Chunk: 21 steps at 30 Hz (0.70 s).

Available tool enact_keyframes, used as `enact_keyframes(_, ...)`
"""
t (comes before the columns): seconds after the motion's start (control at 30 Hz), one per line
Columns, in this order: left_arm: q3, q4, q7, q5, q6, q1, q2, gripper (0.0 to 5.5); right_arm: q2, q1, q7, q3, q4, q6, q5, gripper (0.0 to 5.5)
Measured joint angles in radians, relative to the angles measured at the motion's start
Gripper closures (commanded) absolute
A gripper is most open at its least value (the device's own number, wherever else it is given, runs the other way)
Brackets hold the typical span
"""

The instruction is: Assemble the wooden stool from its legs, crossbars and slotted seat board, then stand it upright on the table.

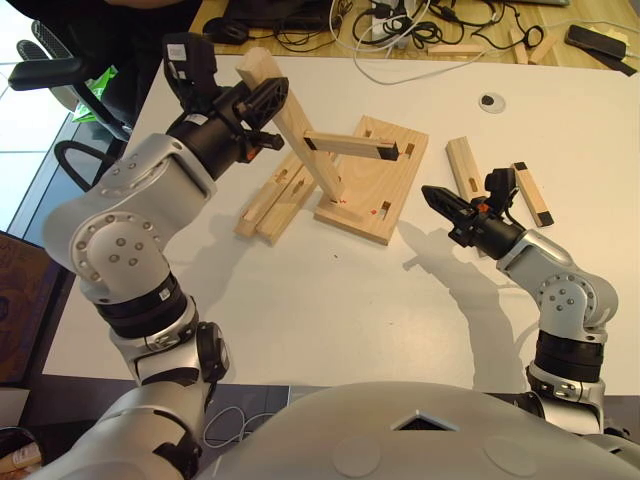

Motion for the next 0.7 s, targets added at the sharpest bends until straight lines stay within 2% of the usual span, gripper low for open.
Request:
enact_keyframes(0.2,-0.013,-0.031,0.016,0.014,-0.01,0.022,-0.001,4.48,0.0,0.0,0.0,0.001,0.0,-0.002,0.005,5.5)
enact_keyframes(0.53,0.077,-0.088,0.18,0.013,0.091,0.061,-0.149,4.48,-0.008,0.003,-0.005,0.01,0.0,-0.003,0.011,5.5)
enact_keyframes(0.63,0.07,-0.105,0.187,0.021,0.096,0.064,-0.159,4.48,-0.009,0.003,-0.009,0.01,0.0,-0.004,0.012,5.5)
enact_keyframes(0.7,0.018,-0.123,0.185,0.043,0.096,0.065,-0.156,4.48,-0.009,0.003,-0.014,0.011,0.0,-0.004,0.02,5.5)
